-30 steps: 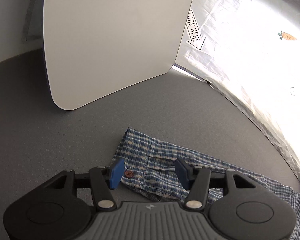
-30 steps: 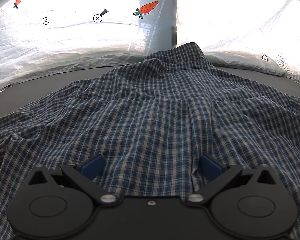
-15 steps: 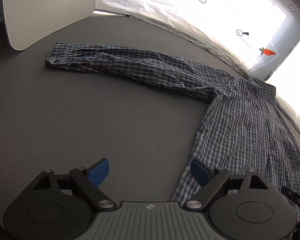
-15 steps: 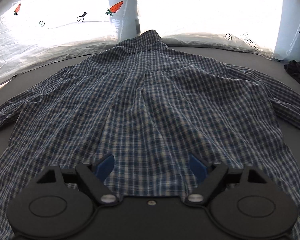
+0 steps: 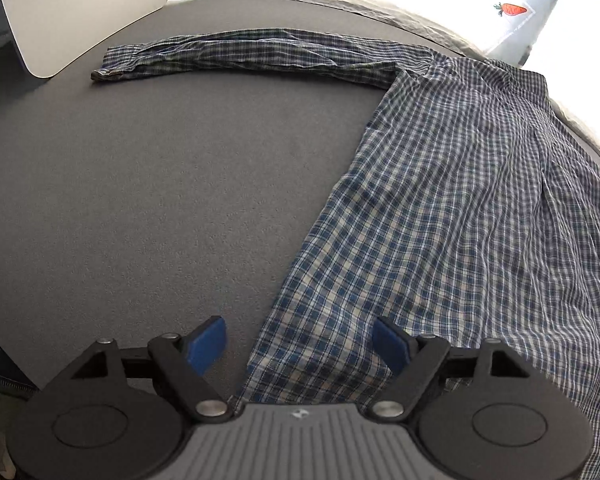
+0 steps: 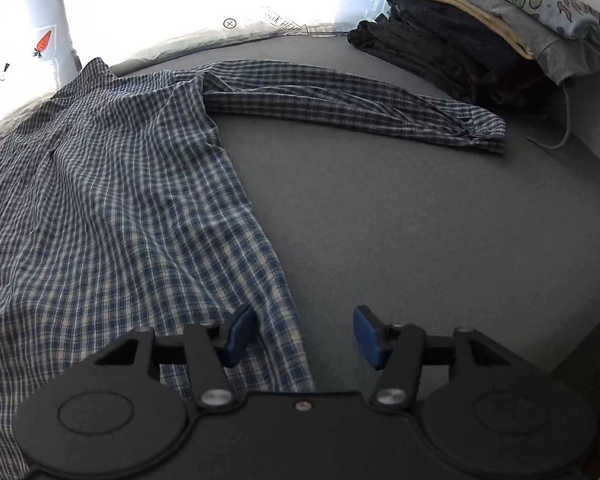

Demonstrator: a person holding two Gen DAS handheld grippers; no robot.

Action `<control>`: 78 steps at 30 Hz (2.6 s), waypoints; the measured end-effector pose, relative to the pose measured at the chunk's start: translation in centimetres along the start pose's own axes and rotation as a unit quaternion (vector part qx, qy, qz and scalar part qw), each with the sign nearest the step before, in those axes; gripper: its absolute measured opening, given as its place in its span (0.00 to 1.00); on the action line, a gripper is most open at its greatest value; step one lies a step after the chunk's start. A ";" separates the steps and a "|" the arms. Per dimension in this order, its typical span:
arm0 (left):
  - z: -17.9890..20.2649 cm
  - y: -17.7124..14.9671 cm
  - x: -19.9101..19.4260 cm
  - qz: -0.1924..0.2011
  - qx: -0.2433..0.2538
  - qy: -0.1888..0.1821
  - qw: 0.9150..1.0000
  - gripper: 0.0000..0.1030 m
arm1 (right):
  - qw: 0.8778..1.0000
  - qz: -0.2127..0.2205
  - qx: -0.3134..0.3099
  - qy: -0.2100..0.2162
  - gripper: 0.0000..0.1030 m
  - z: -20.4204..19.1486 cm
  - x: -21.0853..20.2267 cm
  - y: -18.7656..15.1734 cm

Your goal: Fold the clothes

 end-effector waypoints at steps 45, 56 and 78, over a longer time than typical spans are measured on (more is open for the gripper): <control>-21.5 23.4 8.3 0.063 -0.354 0.019 0.933 0.91 | 0.983 -0.027 0.074 0.167 0.99 -28.9 8.2 13.9; -21.5 27.3 10.8 0.116 -0.296 0.063 0.946 0.69 | 0.991 -0.056 0.022 0.119 1.00 -30.7 8.6 12.9; 5.0 30.2 4.4 0.111 -0.045 -0.242 0.963 0.09 | 0.967 -0.075 0.148 0.193 1.00 -28.2 8.9 12.3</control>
Point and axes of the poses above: each gripper's, at about its wrist camera, not at the fingertips, and x roughly the way its jaws point, z to its right, y to its top, the point moved 6 cm from there along x, roughly the way its jaws point, and after that the axes turned 2 degrees about -z, right-handed, at the moved point
